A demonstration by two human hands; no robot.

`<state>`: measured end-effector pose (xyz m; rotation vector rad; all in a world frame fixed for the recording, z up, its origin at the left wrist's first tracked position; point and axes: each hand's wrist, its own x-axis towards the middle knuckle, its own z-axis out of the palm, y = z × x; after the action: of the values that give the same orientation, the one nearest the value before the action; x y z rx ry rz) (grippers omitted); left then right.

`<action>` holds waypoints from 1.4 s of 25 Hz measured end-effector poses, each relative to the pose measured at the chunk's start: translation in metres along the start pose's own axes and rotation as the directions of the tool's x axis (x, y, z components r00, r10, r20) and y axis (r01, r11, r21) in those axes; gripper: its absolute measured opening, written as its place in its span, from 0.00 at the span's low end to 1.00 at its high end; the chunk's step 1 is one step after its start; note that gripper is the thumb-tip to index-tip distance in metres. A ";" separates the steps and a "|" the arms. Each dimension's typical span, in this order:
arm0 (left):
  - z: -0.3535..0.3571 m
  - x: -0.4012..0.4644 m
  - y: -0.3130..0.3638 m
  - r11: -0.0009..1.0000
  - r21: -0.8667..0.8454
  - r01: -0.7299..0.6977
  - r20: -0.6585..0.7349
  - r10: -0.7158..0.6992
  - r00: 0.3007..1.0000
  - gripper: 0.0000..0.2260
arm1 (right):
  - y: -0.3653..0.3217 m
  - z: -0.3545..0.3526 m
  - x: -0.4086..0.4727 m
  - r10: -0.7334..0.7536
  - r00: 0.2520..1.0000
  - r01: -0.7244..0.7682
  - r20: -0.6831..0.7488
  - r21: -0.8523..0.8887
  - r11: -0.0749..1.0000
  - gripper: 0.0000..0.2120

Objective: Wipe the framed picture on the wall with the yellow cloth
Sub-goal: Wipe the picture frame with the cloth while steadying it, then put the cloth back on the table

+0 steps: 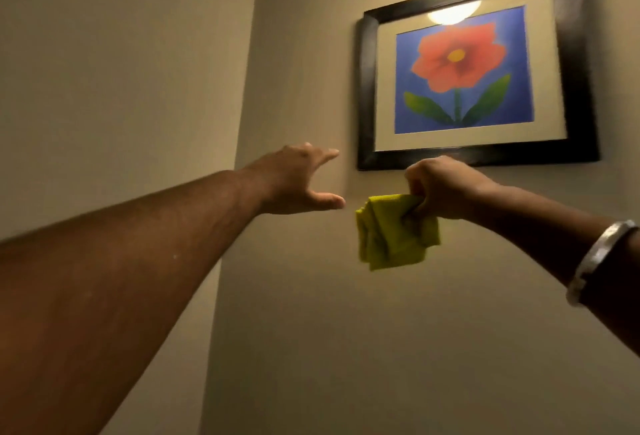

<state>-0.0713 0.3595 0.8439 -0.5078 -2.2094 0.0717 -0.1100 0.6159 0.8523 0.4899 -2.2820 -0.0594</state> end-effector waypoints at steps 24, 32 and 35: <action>0.384 -0.663 -0.183 -0.101 -0.205 0.974 0.758 -0.645 0.093 0.12 | -0.548 0.595 -0.271 -0.631 0.387 -0.751 0.672 0.627 0.207 0.14; 0.543 -0.951 0.046 -0.400 0.248 0.882 0.874 -0.301 -0.383 0.15 | -0.553 0.739 -0.633 -0.454 -0.023 -0.797 0.891 0.258 0.546 0.08; 0.532 -0.931 0.035 -0.080 0.325 0.942 0.873 -0.359 -0.331 0.25 | -0.543 0.732 -0.617 -0.331 0.138 -0.625 0.933 0.341 0.702 0.16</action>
<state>0.0581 0.0998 -0.1893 1.4024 -2.9229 -1.6825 -0.0744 0.2593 -0.1886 0.6706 -3.7556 1.0117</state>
